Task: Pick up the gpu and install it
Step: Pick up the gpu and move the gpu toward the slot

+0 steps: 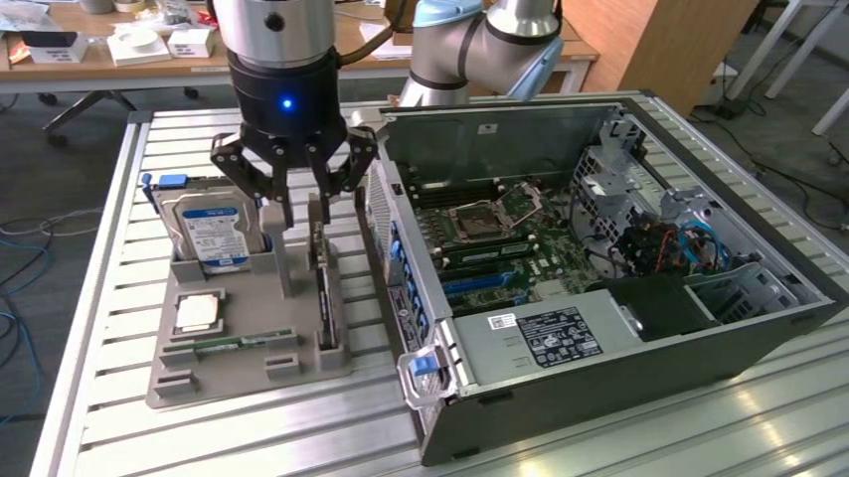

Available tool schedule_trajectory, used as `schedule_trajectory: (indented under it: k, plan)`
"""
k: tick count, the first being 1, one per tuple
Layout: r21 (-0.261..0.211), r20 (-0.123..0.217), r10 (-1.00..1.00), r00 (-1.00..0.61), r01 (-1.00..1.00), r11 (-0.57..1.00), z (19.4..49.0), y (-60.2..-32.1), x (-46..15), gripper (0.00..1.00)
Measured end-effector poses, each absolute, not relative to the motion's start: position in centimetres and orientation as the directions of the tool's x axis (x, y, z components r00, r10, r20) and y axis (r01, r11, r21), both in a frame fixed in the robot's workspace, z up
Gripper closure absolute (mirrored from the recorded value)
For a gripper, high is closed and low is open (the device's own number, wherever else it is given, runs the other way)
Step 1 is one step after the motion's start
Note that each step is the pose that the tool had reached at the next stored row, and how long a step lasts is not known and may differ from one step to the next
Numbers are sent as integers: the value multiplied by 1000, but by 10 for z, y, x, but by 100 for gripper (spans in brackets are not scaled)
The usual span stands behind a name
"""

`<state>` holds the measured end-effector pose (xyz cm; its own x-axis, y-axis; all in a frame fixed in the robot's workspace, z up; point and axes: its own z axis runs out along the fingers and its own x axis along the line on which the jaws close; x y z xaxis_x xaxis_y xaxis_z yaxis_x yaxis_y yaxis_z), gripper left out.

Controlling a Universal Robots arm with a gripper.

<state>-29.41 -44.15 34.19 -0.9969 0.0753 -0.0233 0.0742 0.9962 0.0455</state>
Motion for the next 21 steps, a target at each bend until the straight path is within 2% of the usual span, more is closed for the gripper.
schedule_trajectory:
  k: [21]
  plan:
    - [45,-23,75,-997,74,996,336,-441,-294,59]
